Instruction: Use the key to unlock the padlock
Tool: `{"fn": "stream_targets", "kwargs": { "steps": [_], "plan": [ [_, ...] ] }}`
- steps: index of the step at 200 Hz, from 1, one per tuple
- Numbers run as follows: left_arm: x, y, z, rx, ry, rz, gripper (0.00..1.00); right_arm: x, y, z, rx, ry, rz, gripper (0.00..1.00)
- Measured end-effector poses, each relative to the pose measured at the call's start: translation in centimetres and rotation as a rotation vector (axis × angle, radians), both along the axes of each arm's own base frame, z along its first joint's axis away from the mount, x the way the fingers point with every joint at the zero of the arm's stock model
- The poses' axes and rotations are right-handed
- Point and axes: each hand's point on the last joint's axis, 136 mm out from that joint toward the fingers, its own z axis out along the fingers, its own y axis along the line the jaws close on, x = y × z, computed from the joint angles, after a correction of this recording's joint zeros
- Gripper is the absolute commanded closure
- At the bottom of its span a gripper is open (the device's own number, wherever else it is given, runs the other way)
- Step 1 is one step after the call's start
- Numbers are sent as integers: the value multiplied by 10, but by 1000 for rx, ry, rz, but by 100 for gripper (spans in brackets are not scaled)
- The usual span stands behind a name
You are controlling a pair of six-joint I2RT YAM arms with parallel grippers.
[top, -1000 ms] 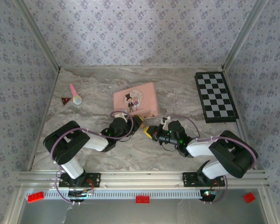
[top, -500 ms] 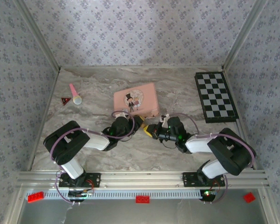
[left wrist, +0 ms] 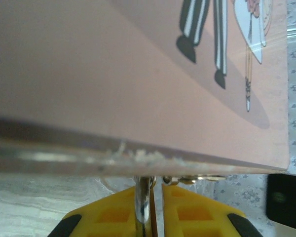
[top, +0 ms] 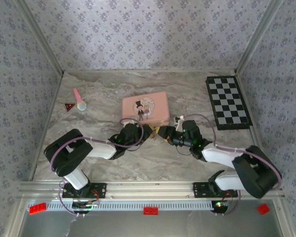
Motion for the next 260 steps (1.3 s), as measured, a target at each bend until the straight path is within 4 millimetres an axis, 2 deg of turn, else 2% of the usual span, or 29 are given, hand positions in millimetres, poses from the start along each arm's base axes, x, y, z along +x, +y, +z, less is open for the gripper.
{"fn": "stream_targets", "kwargs": {
  "steps": [31, 64, 82, 102, 136, 177, 212, 260],
  "plan": [
    [1, 0, -2, 17, 12, -13, 100, -7, -11, 20, -170, -205, 44, 54],
    [5, 2, -2, 14, 21, -13, 100, -31, -3, 31, -371, -572, 147, 53],
    [6, 3, -1, 14, 24, -16, 100, -45, -3, 16, -475, -746, 201, 53],
    [5, 4, -2, 23, 30, -21, 100, -46, -7, -9, -631, -848, 243, 53],
    [2, 8, -5, 52, 47, -33, 100, -44, 6, -21, -804, -1027, 296, 55],
    [0, 10, -7, 64, 55, -36, 100, -39, 18, -23, -897, -1156, 290, 57],
    [0, 10, -7, 62, 55, -38, 100, -34, 26, -27, -944, -1192, 283, 59],
    [0, 10, -6, 60, 53, -37, 100, -28, 27, -30, -987, -1203, 254, 63]
  ]
}}
